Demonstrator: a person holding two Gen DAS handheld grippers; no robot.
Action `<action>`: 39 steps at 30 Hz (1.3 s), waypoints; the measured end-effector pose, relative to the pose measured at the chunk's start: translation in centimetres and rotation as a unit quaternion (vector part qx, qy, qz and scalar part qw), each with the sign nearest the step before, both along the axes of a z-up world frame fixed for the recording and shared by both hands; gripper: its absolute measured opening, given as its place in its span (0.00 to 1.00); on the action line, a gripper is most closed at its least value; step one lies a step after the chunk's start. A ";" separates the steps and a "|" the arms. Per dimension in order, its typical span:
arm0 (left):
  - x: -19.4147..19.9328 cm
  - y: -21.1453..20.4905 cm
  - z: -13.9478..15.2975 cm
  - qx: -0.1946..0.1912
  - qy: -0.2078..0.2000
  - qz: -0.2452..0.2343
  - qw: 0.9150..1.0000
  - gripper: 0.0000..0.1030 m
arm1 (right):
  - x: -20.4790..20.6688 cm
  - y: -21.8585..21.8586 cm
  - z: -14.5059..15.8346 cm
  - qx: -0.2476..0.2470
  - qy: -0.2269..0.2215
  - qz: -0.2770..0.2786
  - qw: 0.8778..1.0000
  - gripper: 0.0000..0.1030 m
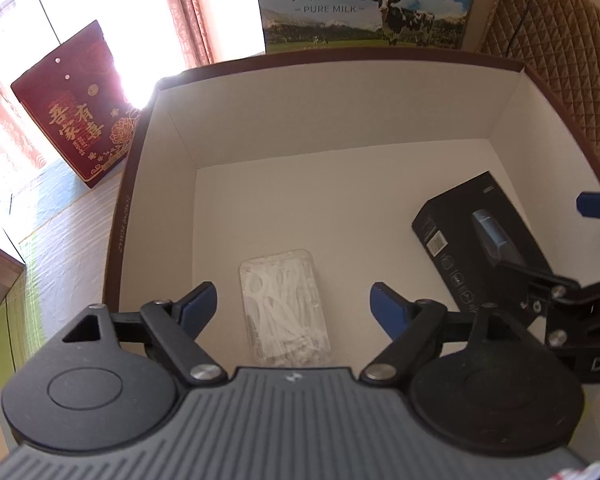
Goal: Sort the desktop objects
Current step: 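Open both tools to release the boxes inside the cardboard box, then withdraw both tools back toward the remaining items on the table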
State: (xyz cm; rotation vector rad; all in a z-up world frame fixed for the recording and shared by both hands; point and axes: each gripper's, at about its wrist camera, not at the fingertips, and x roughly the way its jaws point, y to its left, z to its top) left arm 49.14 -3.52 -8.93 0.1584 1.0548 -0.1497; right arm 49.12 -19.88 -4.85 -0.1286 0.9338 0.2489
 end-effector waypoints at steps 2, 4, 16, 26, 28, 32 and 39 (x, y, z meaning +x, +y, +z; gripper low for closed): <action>-0.4 0.0 0.4 -0.005 -0.001 0.000 1.000 0.80 | -0.4 -0.1 0.0 0.004 0.003 0.007 1.000 0.98; -0.9 -0.1 0.9 -0.010 -0.004 0.000 1.000 0.81 | -0.8 -0.3 0.1 0.006 0.006 0.006 1.000 0.98; -4.6 0.1 4.4 -0.035 -0.022 0.018 0.999 0.85 | -4.0 -1.6 2.8 0.042 -0.007 0.001 0.999 0.98; -10.3 1.7 7.5 -0.015 -0.062 0.046 0.997 0.85 | -8.1 -2.9 5.5 0.065 -0.030 -0.003 0.997 0.98; -11.6 2.1 8.0 -0.021 -0.065 0.053 0.996 0.85 | -8.9 -3.2 5.8 0.069 -0.034 -0.004 0.997 0.98; -14.1 2.7 9.0 -0.027 -0.071 0.064 0.995 0.86 | -10.8 -3.6 6.5 0.077 -0.034 -0.006 0.996 0.98; -18.0 3.4 10.6 -0.029 -0.091 0.079 0.992 0.90 | -13.9 -3.8 7.8 0.086 -0.044 0.004 0.995 0.98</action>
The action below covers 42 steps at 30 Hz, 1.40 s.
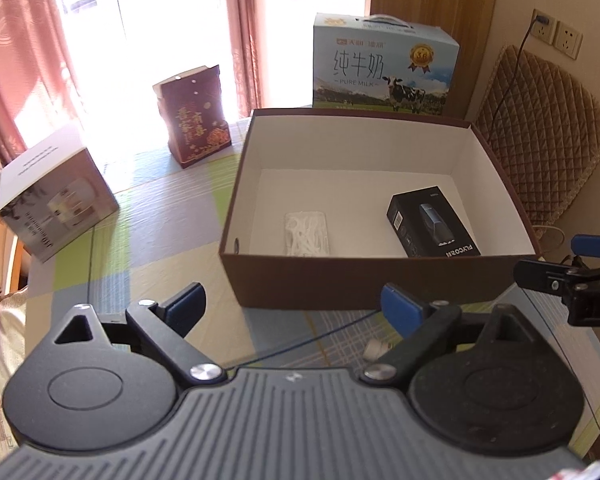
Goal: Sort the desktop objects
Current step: 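Withdraw both tools back toward the remaining items on the table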
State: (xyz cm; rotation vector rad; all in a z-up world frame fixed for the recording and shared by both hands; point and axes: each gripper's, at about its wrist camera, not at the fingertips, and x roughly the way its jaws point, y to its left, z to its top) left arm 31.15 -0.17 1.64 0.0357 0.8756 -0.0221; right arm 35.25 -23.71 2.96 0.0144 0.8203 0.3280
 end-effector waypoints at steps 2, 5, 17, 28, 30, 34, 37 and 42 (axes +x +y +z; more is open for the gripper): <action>-1.0 0.1 0.3 0.001 -0.005 0.004 1.000 0.91 | -0.9 0.0 0.4 0.001 -0.006 0.003 1.000 0.98; -2.7 0.3 0.8 0.000 -0.008 0.006 1.000 0.91 | -2.3 0.2 1.0 0.005 -0.013 0.009 1.000 0.98; -7.6 0.4 1.7 -0.004 -0.020 -0.005 1.000 0.96 | -7.7 0.9 0.9 0.007 -0.012 0.027 1.000 0.98; -11.1 1.2 0.7 0.000 -0.015 -0.011 1.000 0.99 | -11.4 1.2 -0.5 -0.005 0.010 0.023 1.000 0.98; -11.6 1.4 0.2 -0.001 -0.007 -0.011 1.000 0.99 | -12.0 1.2 -0.9 -0.006 0.017 0.022 1.000 0.98; -12.5 1.8 -0.7 -0.004 0.007 -0.013 1.000 0.99 | -13.2 1.5 -1.8 -0.006 0.033 0.022 0.999 0.98; -13.1 2.1 -1.4 -0.006 0.022 -0.008 1.000 0.99 | -13.8 1.8 -2.3 -0.005 0.044 0.024 0.999 0.98; -13.9 2.4 -2.3 -0.004 0.037 -0.008 0.999 0.99 | -14.7 2.4 -2.8 -0.013 0.053 0.035 0.998 0.98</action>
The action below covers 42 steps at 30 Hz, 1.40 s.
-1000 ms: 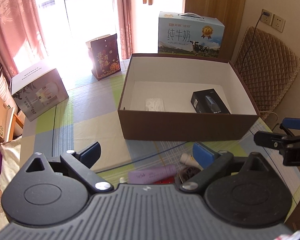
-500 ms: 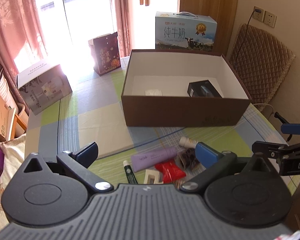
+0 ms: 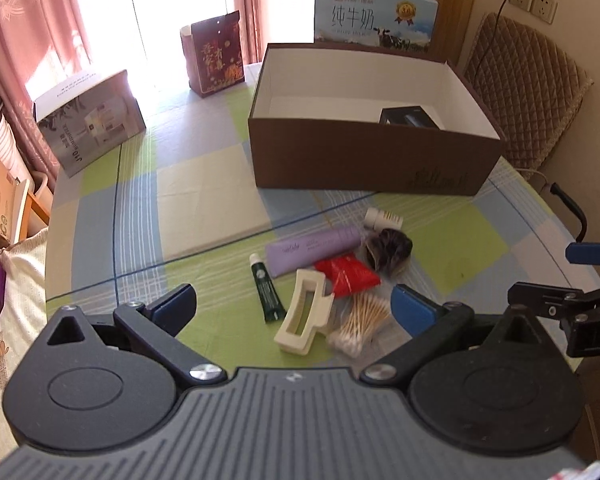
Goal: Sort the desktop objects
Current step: 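Withdraw both tools back toward the remaining items on the table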
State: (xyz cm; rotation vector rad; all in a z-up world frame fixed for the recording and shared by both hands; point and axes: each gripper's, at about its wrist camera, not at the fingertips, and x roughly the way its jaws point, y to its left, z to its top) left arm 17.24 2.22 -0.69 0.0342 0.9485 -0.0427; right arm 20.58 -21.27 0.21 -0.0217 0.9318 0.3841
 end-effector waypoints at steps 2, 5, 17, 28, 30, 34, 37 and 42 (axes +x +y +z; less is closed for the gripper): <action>-0.2 0.2 -0.1 0.002 0.001 0.002 1.000 0.99 | -0.3 0.2 -0.2 0.000 0.003 0.002 1.000 0.98; -0.6 0.4 -0.6 0.008 0.006 0.003 1.000 0.99 | -0.8 0.7 -0.5 -0.002 0.009 0.009 1.000 0.98; -2.4 0.8 -3.7 0.012 0.033 0.002 0.999 0.98 | -1.8 1.6 -3.0 -0.006 0.033 0.019 0.999 0.98; -3.0 1.7 -5.1 0.004 0.038 0.004 0.999 0.95 | -2.3 2.2 -5.1 -0.009 0.041 0.035 0.998 0.98; -2.9 1.8 -5.4 0.002 0.037 0.003 0.999 0.95 | -2.4 2.5 -5.5 -0.008 0.040 0.042 0.998 0.98; -2.6 1.8 -5.8 0.002 0.035 -0.001 0.999 0.94 | -2.3 3.0 -6.7 -0.013 0.044 0.049 0.998 0.98; -2.2 1.9 -6.2 0.001 0.035 -0.004 0.999 0.93 | -2.1 3.4 -7.7 -0.014 0.047 0.051 0.998 0.98; -1.5 2.0 -7.3 -0.002 0.041 -0.011 0.999 0.93 | -1.5 4.0 -8.9 -0.019 0.054 0.055 0.997 0.98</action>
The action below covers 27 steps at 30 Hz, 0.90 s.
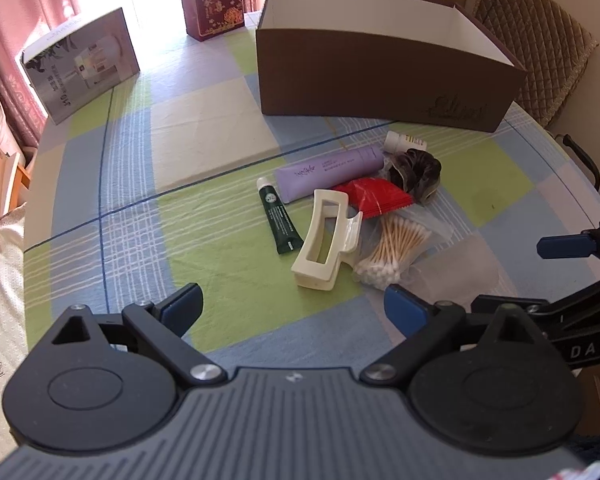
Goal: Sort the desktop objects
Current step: 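Withdraw both tools back toward the remaining items on the table, then grasp the clear plastic cup with the right tool while the left tool grasps the cream claw clip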
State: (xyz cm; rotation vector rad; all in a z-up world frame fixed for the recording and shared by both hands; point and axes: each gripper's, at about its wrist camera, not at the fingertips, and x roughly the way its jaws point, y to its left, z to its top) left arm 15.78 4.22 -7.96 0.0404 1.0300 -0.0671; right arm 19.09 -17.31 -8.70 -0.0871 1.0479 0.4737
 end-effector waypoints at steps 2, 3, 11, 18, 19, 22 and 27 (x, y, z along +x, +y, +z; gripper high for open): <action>0.3 0.1 -0.5 0.001 0.004 -0.001 1.000 0.92 | 0.2 0.2 -0.6 -0.007 0.001 0.002 1.000 0.96; 0.5 0.1 -0.8 0.002 0.007 -0.002 1.000 0.91 | 0.4 0.4 -0.9 -0.011 0.002 0.004 1.000 0.92; 1.6 0.7 -2.2 0.009 0.018 -0.017 1.000 0.91 | 1.2 1.0 -3.1 -0.026 0.028 0.007 0.999 0.83; 2.5 0.7 -3.0 0.011 0.023 -0.036 0.999 0.89 | 1.8 1.8 -4.1 -0.034 0.031 0.019 0.999 0.81; 2.6 0.7 -3.1 0.010 0.023 -0.040 0.999 0.89 | 1.8 1.9 -4.2 -0.034 0.029 0.021 0.999 0.78; 3.1 0.5 -3.3 0.008 0.022 -0.049 0.998 0.88 | 1.8 2.1 -4.4 -0.047 0.019 0.027 0.998 0.66; 3.9 0.3 -3.4 0.002 0.020 -0.063 0.998 0.83 | 2.3 0.6 -4.5 -0.055 0.013 -0.002 0.998 0.65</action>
